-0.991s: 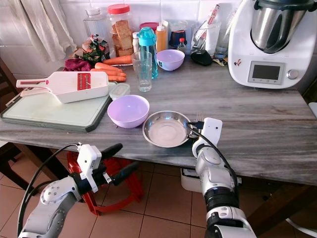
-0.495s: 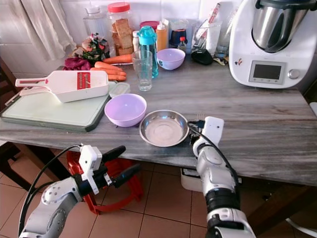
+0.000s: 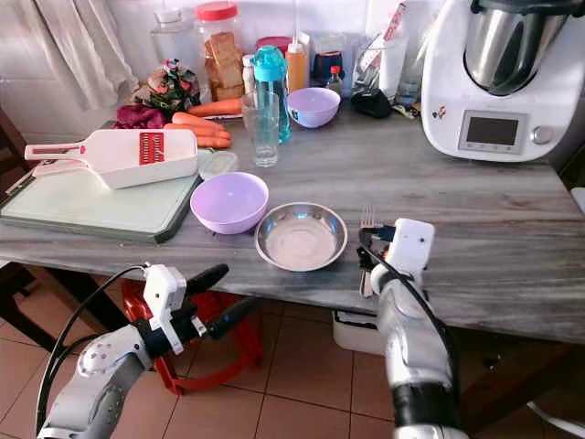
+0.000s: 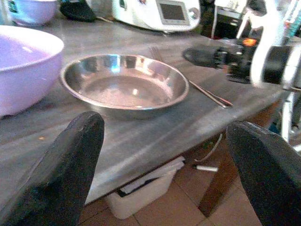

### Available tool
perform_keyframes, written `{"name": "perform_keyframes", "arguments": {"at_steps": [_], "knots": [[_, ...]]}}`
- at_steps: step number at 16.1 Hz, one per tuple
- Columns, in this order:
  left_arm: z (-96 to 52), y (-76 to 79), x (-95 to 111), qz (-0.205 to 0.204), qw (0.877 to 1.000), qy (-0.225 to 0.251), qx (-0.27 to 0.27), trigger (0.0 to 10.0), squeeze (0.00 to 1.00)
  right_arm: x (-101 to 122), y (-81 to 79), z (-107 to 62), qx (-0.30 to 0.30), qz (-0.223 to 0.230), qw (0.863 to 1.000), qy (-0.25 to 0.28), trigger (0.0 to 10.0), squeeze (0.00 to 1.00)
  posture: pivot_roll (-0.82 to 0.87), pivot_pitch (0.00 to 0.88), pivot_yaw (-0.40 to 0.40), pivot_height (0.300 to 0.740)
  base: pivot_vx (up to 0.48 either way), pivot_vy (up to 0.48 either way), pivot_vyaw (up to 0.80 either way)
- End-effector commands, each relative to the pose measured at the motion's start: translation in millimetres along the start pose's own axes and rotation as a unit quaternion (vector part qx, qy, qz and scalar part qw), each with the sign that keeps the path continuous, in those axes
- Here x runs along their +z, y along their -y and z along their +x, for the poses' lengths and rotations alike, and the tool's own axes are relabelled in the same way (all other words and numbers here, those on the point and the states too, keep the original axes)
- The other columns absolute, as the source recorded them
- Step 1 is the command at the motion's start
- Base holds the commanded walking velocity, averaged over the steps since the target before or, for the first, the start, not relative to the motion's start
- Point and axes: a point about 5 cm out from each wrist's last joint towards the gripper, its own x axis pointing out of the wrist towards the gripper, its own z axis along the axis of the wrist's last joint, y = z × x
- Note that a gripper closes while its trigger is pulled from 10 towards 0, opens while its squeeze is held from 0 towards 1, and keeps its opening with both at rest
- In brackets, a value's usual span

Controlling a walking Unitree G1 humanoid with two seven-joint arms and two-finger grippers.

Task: Setting the table

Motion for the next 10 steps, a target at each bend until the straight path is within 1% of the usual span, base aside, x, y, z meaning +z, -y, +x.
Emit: {"name": "perform_keyframes", "arguments": {"at_steps": [1,2,3,4,6,7,8,9,10], "knots": [[-0.6,-9.4,5,0.007,0.999,0.006,0.034,10.0,0.00,7,0.0,-5.3,0.004,-0.010,1.000,0.017,10.0,1.00,0.00,0.000,0.052,0.740,0.000,0.000,0.00],[1.0,-17.1,8,0.011,0.997,0.016,0.072,10.0,0.00,9,2.3,-16.2,0.004,-0.016,0.999,0.041,10.0,1.00,0.00,0.000,0.054,0.740,0.000,0.000,0.00],[1.1,-19.7,9,0.016,0.996,0.021,0.085,10.0,0.00,10,3.6,-22.6,0.003,-0.024,0.998,0.052,10.0,1.00,0.00,0.000,0.054,0.740,0.000,0.000,0.00],[0.3,-23.2,10,0.015,0.994,0.024,0.107,10.0,0.00,11,5.6,-31.7,0.005,-0.041,0.997,0.069,10.0,1.00,0.00,0.000,0.054,0.740,0.000,0.000,0.00],[-1.9,-26.6,9,0.021,0.990,0.020,0.136,10.0,0.00,13,6.7,-43.7,0.000,-0.035,0.997,0.074,10.0,1.00,-0.01,0.000,0.061,0.740,0.000,0.000,0.00],[-3.6,-27.8,9,0.013,0.987,0.020,0.157,10.0,0.00,16,5.9,-51.5,0.005,-0.045,0.995,0.085,10.0,1.00,-0.01,0.000,0.061,0.740,0.000,0.000,0.00],[-6.4,-29.2,7,0.028,0.981,0.010,0.189,10.0,0.00,15,7.2,-62.2,0.001,-0.038,0.995,0.091,10.0,1.00,-0.01,0.000,0.061,0.740,0.000,0.000,0.00],[-7.5,-30.6,6,0.038,0.976,0.002,0.213,10.0,0.00,14,7.2,-68.0,-0.003,-0.032,0.995,0.093,10.0,1.00,-0.01,0.000,0.062,0.740,0.000,0.000,0.00],[-7.2,-31.7,4,0.046,0.971,-0.004,0.235,10.0,0.00,16,3.1,-74.7,0.005,-0.038,0.994,0.102,10.0,0.98,0.00,0.000,0.061,0.740,0.000,0.000,0.00]]}}
